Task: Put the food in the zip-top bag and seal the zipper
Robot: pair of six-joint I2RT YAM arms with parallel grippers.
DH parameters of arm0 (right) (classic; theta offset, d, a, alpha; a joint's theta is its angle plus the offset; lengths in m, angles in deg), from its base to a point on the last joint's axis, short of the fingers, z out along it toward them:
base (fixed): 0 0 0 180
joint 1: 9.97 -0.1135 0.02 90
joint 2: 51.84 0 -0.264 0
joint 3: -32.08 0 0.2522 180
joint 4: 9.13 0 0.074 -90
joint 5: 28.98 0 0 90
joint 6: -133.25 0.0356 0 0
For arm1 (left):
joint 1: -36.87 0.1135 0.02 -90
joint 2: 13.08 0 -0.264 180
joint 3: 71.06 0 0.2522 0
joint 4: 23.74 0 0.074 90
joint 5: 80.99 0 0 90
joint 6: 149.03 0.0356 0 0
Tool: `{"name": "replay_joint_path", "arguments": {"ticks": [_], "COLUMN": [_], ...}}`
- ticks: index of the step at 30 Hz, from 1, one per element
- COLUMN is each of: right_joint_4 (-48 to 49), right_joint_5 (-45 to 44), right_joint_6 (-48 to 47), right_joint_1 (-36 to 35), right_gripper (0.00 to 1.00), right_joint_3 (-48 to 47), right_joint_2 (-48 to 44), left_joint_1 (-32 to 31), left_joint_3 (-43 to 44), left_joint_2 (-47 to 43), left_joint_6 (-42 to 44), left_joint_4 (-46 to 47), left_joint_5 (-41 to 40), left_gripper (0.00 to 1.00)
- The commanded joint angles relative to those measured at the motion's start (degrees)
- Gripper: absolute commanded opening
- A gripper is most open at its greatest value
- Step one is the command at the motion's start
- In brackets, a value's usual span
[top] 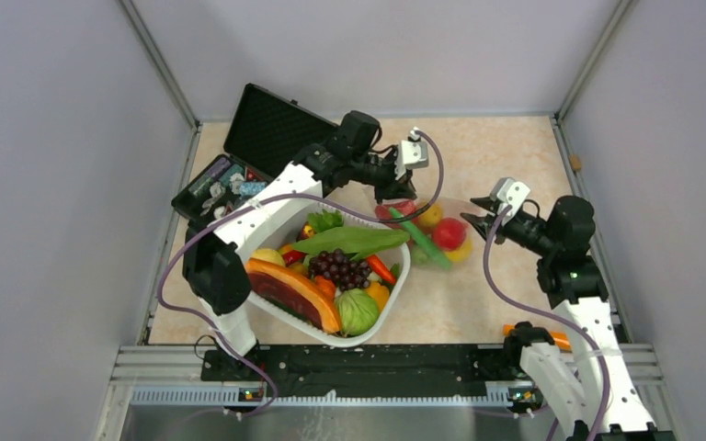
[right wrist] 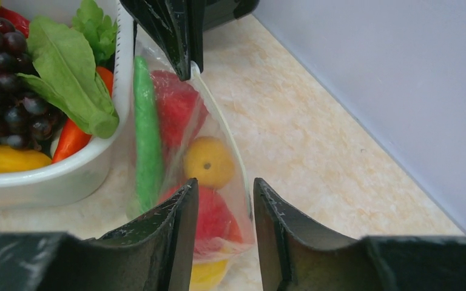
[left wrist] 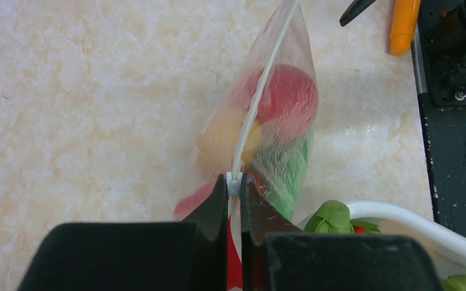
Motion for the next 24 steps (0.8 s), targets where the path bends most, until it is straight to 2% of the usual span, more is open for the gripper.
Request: {"name": "replay_joint_path", "arguments": {"ticks": [1, 6, 10, 14, 16, 19, 24], "right_joint_4": [-3.3, -6.9, -7.3, -7.9, -6.7, -7.1, -9.7], "right_joint_5": [2.1, 5.2, 2.3, 6.1, 7.0, 8.0, 9.2], "right_joint_6": [-1.4, -2.2, -3.8, -5.0, -4.3, -4.4, -6.1], "right_joint_1": [0.1, 0.1, 0.0, 0.0, 0.0, 0.0, 0.0], "right_gripper": [0.41, 0.43, 0.43, 0.42, 0.36, 0.34, 0.34], "right_joint_3": [-5.5, -8.8, -8.3, -7.3, -6.7, -6.9, -8.0], "right_joint_2": [-0.7, 1.2, 2.9, 3.1, 3.4, 4.6, 6.7], "left_joint_1": [-2.2, -5.5, -6.6, -7.2, -7.5, -7.9, -8.3], "left_joint_3": [4.9, 10.5, 12.8, 13.0, 13.0, 12.9, 12.8], "left_joint_2": [-0.8, 2.6, 4.4, 4.7, 4.7, 4.9, 5.2], "left_joint_6": [0.2, 2.6, 2.3, 2.3, 2.3, 2.0, 1.5], "left_joint_4": [1.3, -2.9, -3.6, -3.6, -3.6, -3.5, -3.2], "left_joint_5": [2.3, 0.0, 0.7, 0.6, 0.5, 0.2, -0.1], "left_gripper": [0.0, 0.0, 0.0, 0.0, 0.0, 0.0, 0.0]}}
